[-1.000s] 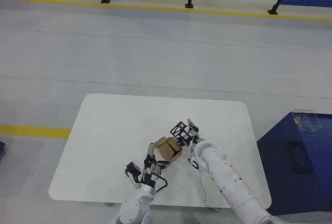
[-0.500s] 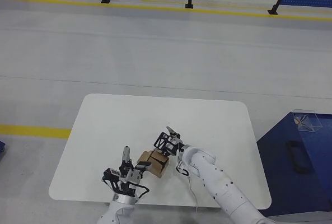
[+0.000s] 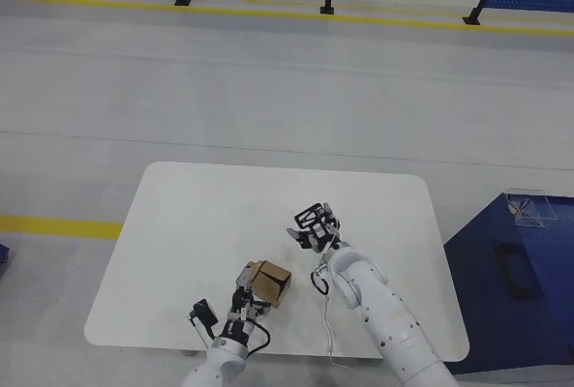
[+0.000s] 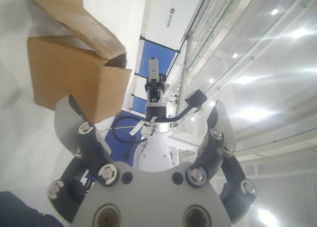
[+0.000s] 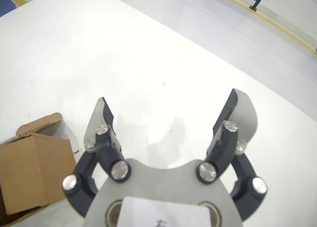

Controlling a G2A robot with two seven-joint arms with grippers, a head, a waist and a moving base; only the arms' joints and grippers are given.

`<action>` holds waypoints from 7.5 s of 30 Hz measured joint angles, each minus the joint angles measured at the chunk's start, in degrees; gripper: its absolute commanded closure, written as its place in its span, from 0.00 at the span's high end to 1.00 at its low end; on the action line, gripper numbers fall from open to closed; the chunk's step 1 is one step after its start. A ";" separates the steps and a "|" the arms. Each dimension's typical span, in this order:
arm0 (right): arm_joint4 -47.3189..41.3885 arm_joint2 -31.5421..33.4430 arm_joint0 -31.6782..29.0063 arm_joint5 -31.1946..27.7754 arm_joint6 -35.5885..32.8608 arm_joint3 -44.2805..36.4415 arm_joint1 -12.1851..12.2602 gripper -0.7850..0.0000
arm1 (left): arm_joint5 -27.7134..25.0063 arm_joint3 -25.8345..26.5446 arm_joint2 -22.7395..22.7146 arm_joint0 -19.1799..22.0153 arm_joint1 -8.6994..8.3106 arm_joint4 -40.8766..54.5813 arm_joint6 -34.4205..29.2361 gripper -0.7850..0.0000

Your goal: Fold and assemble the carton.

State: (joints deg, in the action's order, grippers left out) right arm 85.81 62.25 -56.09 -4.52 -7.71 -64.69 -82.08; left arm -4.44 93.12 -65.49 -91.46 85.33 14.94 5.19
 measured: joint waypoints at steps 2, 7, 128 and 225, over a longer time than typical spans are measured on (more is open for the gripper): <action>0.04 -0.02 0.01 0.00 0.04 0.03 0.00 1.00 | -0.59 -2.36 1.18 1.71 0.38 -0.09 1.52 1.00; 0.03 -0.02 0.01 0.00 0.03 0.02 0.00 1.00 | -2.38 -7.95 4.42 5.98 1.41 0.42 3.00 1.00; 12.25 11.61 -14.96 -0.45 2.56 -18.14 2.56 1.00 | -29.26 -21.61 6.72 8.83 7.36 5.19 -0.07 1.00; 18.11 12.21 -20.30 0.88 6.56 -22.17 4.13 1.00 | -21.12 -18.84 8.15 5.86 10.10 -7.10 7.00 1.00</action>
State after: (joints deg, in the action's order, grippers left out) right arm 103.92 74.46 -76.39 -3.64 -1.15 -86.86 -77.94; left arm -25.56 74.27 -57.34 -85.61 95.43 7.85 12.18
